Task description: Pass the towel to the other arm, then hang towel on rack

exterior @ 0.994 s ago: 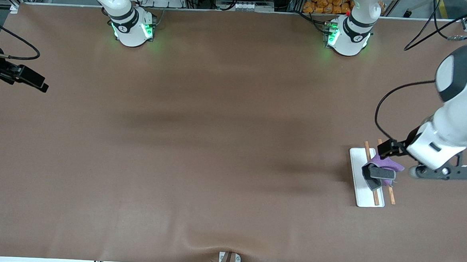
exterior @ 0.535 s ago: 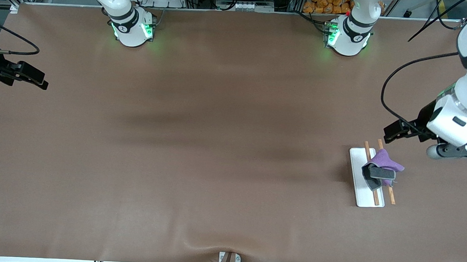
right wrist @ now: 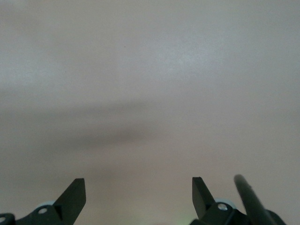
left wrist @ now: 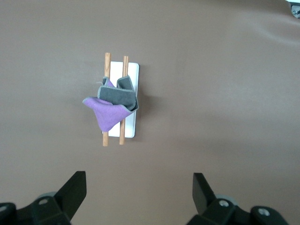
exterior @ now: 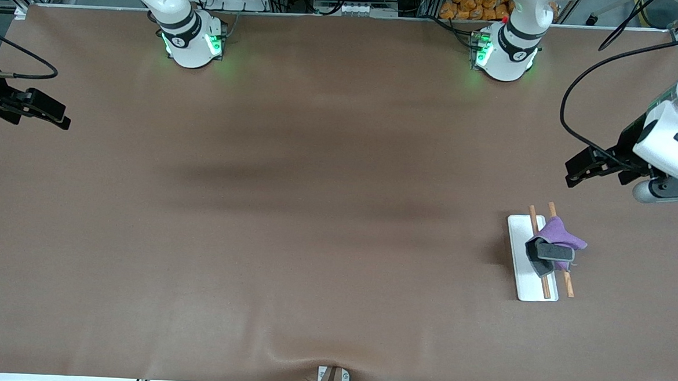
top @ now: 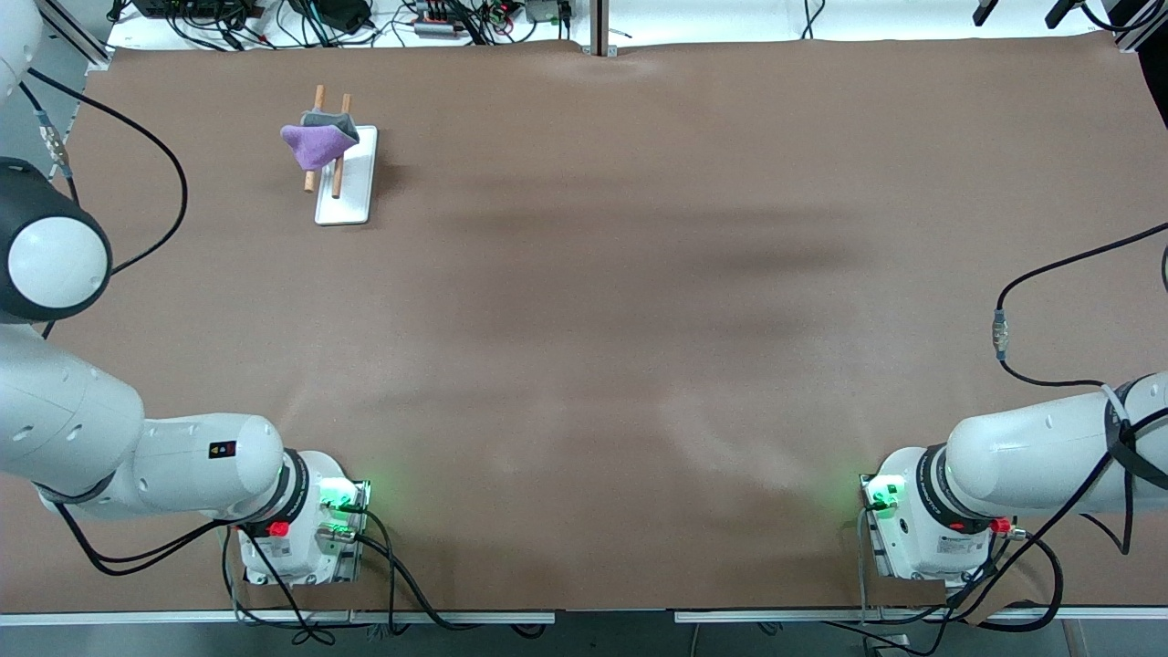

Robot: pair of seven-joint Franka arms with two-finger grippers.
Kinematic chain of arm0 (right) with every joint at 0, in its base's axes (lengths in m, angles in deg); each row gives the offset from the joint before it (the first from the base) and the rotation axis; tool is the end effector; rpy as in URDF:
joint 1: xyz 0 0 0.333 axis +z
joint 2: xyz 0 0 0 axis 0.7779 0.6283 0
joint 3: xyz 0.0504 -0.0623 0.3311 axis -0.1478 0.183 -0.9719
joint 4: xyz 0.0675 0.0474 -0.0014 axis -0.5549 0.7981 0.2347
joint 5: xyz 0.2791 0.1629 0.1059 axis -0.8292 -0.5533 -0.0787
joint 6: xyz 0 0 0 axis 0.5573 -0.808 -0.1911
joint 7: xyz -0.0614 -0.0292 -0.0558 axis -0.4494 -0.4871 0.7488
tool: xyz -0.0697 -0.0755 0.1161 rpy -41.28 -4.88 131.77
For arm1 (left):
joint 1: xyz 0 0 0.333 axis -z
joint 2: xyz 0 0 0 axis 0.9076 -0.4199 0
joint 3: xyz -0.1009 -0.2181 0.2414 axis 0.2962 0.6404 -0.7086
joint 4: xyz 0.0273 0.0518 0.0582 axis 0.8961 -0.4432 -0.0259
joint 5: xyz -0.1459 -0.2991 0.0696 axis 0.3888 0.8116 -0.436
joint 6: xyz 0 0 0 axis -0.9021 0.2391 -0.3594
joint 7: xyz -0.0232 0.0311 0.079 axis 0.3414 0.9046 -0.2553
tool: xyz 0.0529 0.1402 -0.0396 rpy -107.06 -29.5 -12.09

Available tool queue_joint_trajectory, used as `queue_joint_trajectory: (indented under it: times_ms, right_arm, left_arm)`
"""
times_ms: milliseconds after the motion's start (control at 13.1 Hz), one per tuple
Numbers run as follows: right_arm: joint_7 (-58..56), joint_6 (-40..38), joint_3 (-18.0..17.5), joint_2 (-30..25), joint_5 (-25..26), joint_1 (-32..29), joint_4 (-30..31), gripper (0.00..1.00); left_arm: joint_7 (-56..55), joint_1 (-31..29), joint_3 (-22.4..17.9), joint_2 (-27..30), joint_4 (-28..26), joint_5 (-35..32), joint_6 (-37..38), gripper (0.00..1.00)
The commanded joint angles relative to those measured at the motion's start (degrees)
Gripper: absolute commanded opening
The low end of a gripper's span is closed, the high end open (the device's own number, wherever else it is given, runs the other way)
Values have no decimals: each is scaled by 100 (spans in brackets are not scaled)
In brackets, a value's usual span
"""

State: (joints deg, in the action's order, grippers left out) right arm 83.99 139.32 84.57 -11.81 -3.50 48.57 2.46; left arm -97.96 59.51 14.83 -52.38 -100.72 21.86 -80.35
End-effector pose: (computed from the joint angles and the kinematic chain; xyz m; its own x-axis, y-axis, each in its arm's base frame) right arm 0.4989 -0.0069 0.6008 0.9950 -0.0762 -0.0644 -0.0772 -0.9969 -0.0132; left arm 0.5434 -0.0876 0.6017 0.9928 0.0985 0.0678 0.0988 -0.9951 -0.0005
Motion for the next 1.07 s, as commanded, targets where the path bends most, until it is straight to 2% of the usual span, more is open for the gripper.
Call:
queue_joint_trajectory:
  times_ms: [0, 229, 459, 612, 994]
  right_arm:
    - [-82, 104, 37, -92, -73, 30, 78, 100]
    - [-100, 368, 37, -92, -73, 30, 104, 100]
    - [-275, 404, 45, -92, -73, 30, 113, 100]
    - [-337, 404, 142, -92, -73, 108, 113, 100]
    - [-337, 395, 256, -100, -73, 232, 122, 100]
  left_arm:
    - [23, -22, -23, 223, -127, 103, 101, 100]
    - [32, 56, -163, 372, -153, 208, 83, 100]
    - [373, 556, -926, 565, -380, 323, 101, 100]
    - [392, 724, -1261, 715, -566, 577, 92, 100]
    - [445, 812, -1315, 900, -725, 534, 557, 100]
